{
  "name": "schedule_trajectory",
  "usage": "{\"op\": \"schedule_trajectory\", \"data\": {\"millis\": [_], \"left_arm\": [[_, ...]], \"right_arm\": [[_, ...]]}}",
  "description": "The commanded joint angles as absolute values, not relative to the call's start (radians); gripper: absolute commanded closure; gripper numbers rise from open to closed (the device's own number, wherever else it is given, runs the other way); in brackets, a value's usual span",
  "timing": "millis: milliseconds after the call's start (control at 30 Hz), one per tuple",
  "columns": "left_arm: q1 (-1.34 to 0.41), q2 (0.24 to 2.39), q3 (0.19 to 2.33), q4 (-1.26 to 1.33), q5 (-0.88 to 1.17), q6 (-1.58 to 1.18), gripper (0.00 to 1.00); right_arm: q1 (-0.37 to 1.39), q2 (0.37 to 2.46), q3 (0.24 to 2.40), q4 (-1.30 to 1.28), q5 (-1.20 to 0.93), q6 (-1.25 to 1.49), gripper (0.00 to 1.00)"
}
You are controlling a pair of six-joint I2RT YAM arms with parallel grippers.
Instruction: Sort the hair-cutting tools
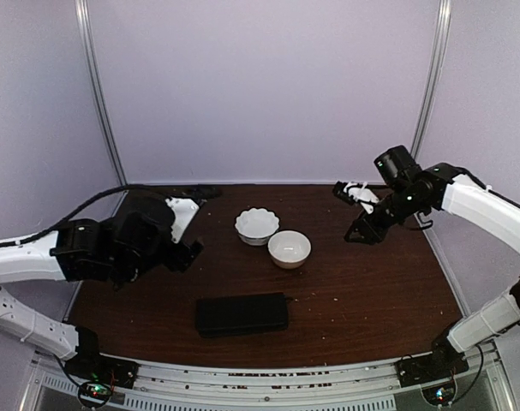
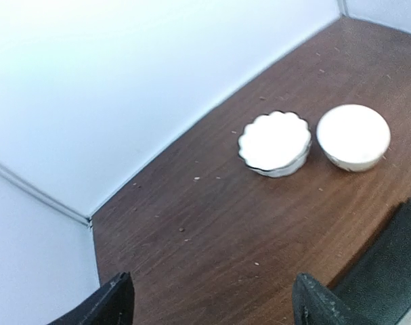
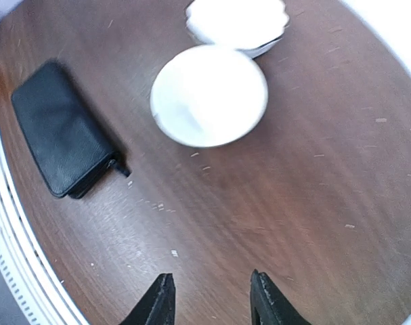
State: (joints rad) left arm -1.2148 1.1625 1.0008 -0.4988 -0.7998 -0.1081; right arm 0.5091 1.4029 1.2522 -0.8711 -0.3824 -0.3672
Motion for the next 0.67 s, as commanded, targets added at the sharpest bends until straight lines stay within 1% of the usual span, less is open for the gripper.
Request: {"op": "schedule_trajectory", "data": {"millis": [0,67,100,133,167,200,233,300,400,467,533,633], "left_arm": [[-1.066,0.998,0.996,-0.495,-0.794,-0.037,0.12],[-0.973,0.95,0.979,-0.491,-0.758,-0.04,0.03],[-0.916,0.935,0.966,-0.493,-0.735,-0.045,0.02],[-0.865,0.924,0.951,-0.496,-0.718,-0.056,0.02],[-0.81,0.915,0.934,-0.495,-0.703,-0.071,0.02],[-0.743,0.905,0.914,-0.487,-0.671,-0.082,0.02],[-0.7,0.891,0.886,-0.469,-0.644,-0.095,0.02],[-0.642,0.856,0.828,-0.415,-0.648,-0.133,0.02],[-0.628,0.801,0.726,-0.327,-0.816,-0.24,0.02],[-0.627,0.793,0.681,-0.308,-0.848,-0.265,0.02],[-0.628,0.794,0.668,-0.323,-0.866,-0.283,0.02],[-0.628,0.776,0.682,-0.34,-0.945,-0.272,0.02]], "right_arm": [[0.397,1.215,1.241,-0.794,-0.375,-0.316,0.61],[0.325,1.139,1.174,-0.709,-0.423,-0.272,0.61],[0.29,1.1,1.135,-0.659,-0.454,-0.246,0.6],[0.258,1.055,1.085,-0.606,-0.468,-0.218,0.55],[0.231,1.01,1.033,-0.549,-0.446,-0.18,0.37],[0.204,0.964,0.98,-0.481,-0.399,-0.141,0.07],[0.185,0.921,0.93,-0.43,-0.349,-0.118,0.01],[0.166,0.868,0.864,-0.358,-0.283,-0.11,0.0],[0.166,0.875,0.844,-0.307,-0.205,-0.051,0.0],[0.162,0.872,0.823,-0.265,-0.161,-0.004,0.0],[0.147,0.861,0.796,-0.246,-0.212,-0.03,0.0],[0.126,0.882,0.771,-0.256,-0.256,-0.045,0.0]]}}
